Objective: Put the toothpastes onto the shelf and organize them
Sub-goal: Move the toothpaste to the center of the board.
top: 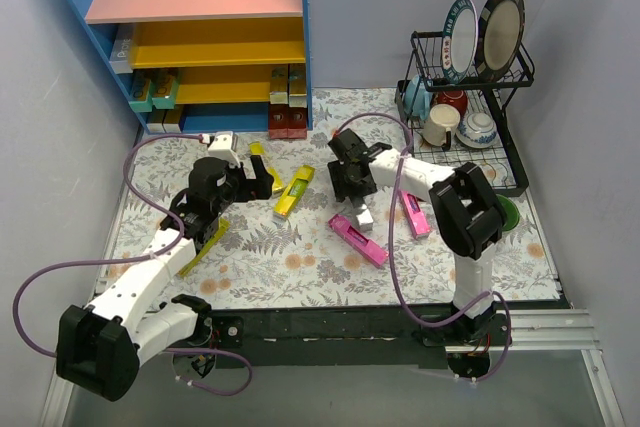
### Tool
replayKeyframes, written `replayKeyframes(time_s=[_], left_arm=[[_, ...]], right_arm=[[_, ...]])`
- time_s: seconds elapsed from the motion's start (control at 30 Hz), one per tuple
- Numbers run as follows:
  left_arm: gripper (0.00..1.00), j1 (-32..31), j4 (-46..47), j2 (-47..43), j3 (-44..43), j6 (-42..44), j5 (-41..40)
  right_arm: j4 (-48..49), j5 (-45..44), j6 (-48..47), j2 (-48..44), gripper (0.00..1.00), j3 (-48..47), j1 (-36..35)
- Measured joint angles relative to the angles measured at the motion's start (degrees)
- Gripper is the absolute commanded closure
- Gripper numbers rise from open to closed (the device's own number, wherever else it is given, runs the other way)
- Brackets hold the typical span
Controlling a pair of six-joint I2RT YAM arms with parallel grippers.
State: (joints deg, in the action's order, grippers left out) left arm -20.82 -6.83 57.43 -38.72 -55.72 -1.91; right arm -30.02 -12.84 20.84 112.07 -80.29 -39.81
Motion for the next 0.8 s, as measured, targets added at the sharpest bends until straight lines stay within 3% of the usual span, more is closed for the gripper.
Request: replayKeyframes(time_s=[0.13,0.47,0.63,0.8], left_arm=[[0.02,0.0,0.0,0.6,0.0,0.0,0.7],[0.02,0.0,0.0,1.7,0.0,0.0,2.9],[0.02,0.0,0.0,2.6,0.0,0.0,3.8],[0.02,0.0,0.0,2.9,0.0,0.0,4.2]], right_arm=[[2.6,5.0,-1.1,-3.3,0.24,4.3,0.2],[18.1,20.0,-0.1,-21.0,0.33,22.8,9.0],[27.4,26.3,3.5,-23.2,0.35,34.6,12.2],[36.5,31.1,5.6,-24.3,0.37,40.2,13.2]])
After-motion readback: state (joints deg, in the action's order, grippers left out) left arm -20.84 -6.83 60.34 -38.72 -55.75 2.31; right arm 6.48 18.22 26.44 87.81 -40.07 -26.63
